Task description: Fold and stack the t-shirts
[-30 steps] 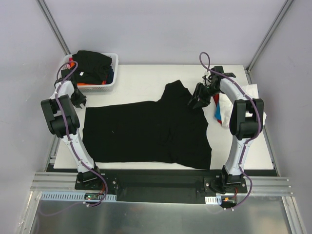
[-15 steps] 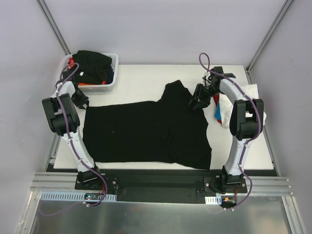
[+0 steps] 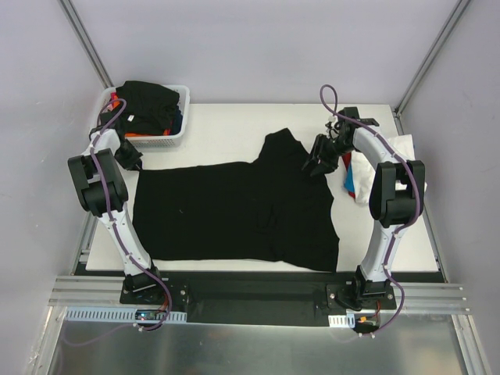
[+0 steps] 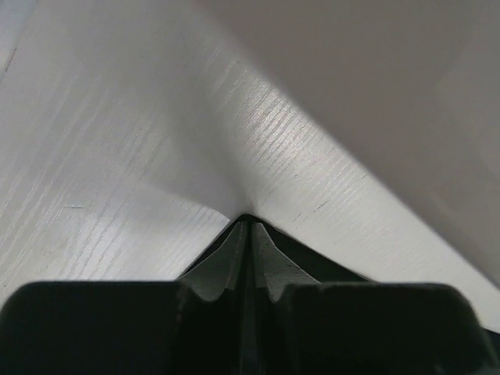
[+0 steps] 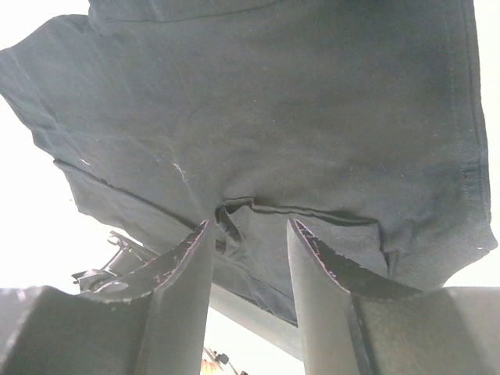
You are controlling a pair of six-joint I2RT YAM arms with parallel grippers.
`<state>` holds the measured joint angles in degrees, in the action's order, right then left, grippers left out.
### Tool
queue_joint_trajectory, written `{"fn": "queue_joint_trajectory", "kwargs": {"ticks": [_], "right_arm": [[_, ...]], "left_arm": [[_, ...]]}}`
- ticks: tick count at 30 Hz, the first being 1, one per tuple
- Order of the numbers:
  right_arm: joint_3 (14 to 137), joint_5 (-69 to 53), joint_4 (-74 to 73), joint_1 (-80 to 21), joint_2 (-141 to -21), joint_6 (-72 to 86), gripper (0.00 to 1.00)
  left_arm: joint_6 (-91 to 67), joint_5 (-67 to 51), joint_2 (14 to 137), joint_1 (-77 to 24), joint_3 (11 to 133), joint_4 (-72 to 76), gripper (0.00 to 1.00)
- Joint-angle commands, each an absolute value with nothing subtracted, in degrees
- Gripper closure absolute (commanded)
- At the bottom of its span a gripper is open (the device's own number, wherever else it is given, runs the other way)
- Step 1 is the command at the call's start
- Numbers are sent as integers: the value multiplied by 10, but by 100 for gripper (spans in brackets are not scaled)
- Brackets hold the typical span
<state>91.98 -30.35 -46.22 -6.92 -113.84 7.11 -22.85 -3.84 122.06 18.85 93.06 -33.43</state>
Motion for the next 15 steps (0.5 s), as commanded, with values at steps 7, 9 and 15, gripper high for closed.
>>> {"fn": "queue_joint_trajectory", "kwargs": {"ticks": [7,9,15], "right_arm": [[925,-302,-453,-80,-1117,83,55],[925,-302,-451,-81,-1119,83,55],[929,-305,-444,-83,-1126,89,55]], "left_arm": [[-218,-64,1239,192,927,-359,100],[-220,-63,1231,192,930,-359,100],[-225,-60,1187,168,938,-360,100]]}}
